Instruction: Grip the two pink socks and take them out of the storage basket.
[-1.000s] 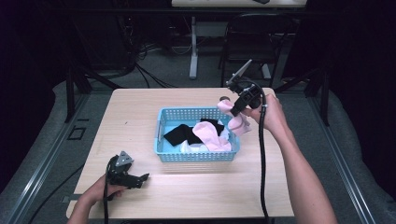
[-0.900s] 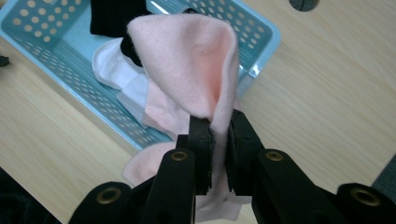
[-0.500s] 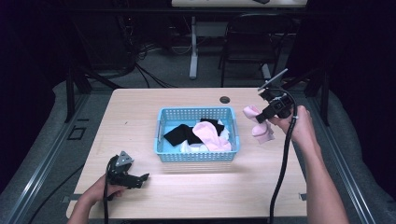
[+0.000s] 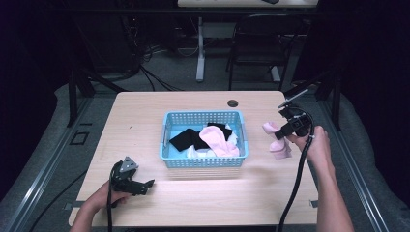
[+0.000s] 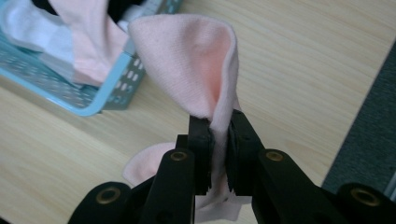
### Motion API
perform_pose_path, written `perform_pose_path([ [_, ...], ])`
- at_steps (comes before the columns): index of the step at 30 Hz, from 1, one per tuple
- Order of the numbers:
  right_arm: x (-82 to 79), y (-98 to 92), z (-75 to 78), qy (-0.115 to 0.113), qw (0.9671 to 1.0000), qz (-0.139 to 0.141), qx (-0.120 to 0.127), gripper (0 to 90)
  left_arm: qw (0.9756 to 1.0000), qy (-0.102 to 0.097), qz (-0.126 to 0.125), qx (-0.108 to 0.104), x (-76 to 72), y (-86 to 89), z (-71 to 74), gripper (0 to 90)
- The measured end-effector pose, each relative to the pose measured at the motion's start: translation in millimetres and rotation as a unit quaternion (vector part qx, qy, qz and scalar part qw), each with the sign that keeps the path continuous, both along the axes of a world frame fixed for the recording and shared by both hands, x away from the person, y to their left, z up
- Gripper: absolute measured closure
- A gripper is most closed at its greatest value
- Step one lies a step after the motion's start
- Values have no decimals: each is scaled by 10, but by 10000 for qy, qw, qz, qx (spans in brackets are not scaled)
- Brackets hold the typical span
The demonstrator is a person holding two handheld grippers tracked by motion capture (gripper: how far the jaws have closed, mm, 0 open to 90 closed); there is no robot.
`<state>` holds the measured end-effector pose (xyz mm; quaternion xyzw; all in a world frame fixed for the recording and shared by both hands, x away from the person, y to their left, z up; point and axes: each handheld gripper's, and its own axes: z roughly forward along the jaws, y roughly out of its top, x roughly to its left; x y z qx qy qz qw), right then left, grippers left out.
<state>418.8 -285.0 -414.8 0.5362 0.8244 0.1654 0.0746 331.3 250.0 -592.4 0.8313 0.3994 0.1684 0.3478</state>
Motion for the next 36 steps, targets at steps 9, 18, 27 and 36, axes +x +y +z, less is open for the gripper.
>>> perform_pose_path([
  [9, 35, -87, -208, 127, 9998, -177, -10, 820, 10000, 1, -2, -3, 1, 0, 0, 0],
  [18, 131, -78, -430, 297, 9993, -219, -91, 821, 10000, -2, -2, -3, 2, 0, 0, 0],
  [27, 220, -159, -760, 521, 9976, -412, -219, 792, 10000, -3, -2, -1, 2, 0, -1, 0],
  [36, 220, -191, -790, 289, 9969, -714, -136, 374, 10000, 0, -1, -1, 1, -1, 0, 0],
])
